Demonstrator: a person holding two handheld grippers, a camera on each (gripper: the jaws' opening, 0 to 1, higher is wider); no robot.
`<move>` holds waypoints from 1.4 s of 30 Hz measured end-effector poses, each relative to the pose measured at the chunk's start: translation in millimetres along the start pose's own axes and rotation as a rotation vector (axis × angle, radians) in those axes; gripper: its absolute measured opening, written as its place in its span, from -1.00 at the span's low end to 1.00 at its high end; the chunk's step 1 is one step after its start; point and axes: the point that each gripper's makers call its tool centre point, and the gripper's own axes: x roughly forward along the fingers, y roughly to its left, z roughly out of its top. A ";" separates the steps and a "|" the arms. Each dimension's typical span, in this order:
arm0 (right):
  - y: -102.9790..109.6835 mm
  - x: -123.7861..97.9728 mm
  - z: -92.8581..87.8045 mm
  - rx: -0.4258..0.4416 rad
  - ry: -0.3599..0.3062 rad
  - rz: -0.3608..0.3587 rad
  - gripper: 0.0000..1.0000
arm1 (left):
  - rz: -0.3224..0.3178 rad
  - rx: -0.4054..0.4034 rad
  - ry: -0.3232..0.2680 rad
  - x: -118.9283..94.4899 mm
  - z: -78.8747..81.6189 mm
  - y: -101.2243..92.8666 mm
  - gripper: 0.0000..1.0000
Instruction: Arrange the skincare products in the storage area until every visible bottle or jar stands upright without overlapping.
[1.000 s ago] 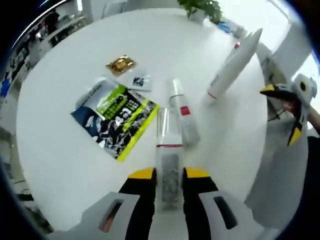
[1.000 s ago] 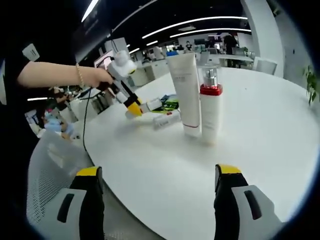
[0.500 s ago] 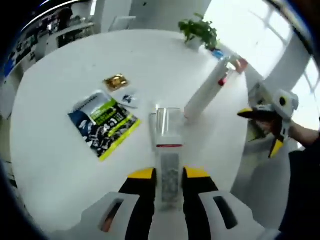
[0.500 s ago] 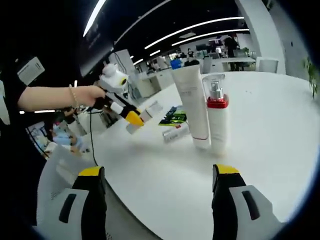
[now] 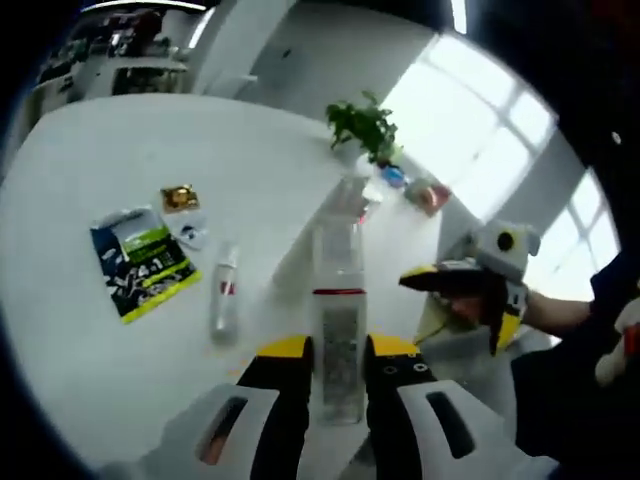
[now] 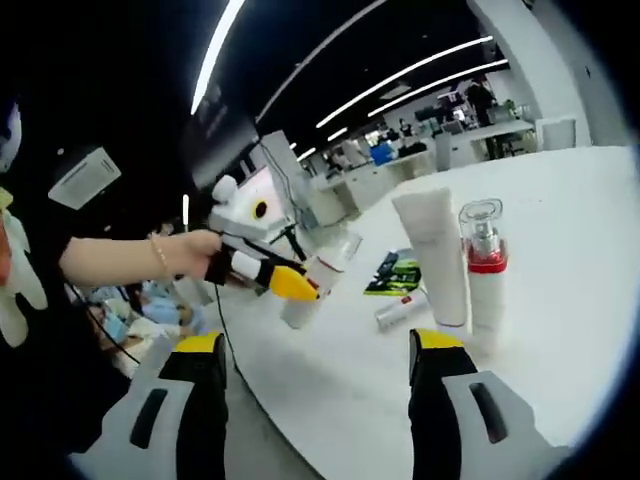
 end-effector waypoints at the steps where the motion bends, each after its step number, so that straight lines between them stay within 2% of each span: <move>1: 4.2 1.1 4.0 0.031 -0.018 0.023 0.47 | -0.017 -0.008 -0.011 0.1 0.9 -7.2 -0.51; 3: 12.9 3.8 15.4 0.083 -0.067 0.071 0.44 | -0.047 -0.011 -0.029 0.0 1.6 -22.6 -0.51; 5: 21.2 5.9 22.0 0.113 -0.089 0.114 0.40 | -0.074 -0.013 -0.036 0.4 1.8 -33.4 -0.51; 9: 27.3 8.6 31.3 0.165 -0.125 0.150 0.35 | -0.135 -0.016 -0.060 0.8 4.1 -56.2 -0.51; 17: 34.5 11.9 29.1 0.176 -0.100 0.174 0.28 | -0.211 -0.016 -0.090 2.7 5.8 -86.8 -0.51; 21: 33.6 7.2 38.7 0.214 -0.127 0.187 0.09 | -0.245 -0.009 -0.112 3.0 6.6 -97.2 -0.51; 23: 35.4 7.2 40.2 0.193 -0.117 0.193 0.00 | -0.257 -0.011 -0.119 3.4 5.8 -103.9 -0.51; 27: 38.1 7.4 45.5 0.212 -0.126 0.219 -0.04 | -0.295 -0.014 -0.132 1.9 6.7 -112.0 -0.51; 31: 39.8 7.1 44.3 0.211 -0.107 0.236 -0.13 | -0.314 -0.003 -0.141 -1.7 8.6 -117.0 -0.51; 36: 48.0 5.9 49.3 0.243 -0.116 0.289 -0.40 | -0.326 0.002 -0.159 -6.0 11.5 -118.4 -0.51; 42: 55.9 7.5 53.1 0.251 -0.115 0.350 -0.55 | -0.343 -0.035 -0.184 -6.3 10.6 -117.9 -0.51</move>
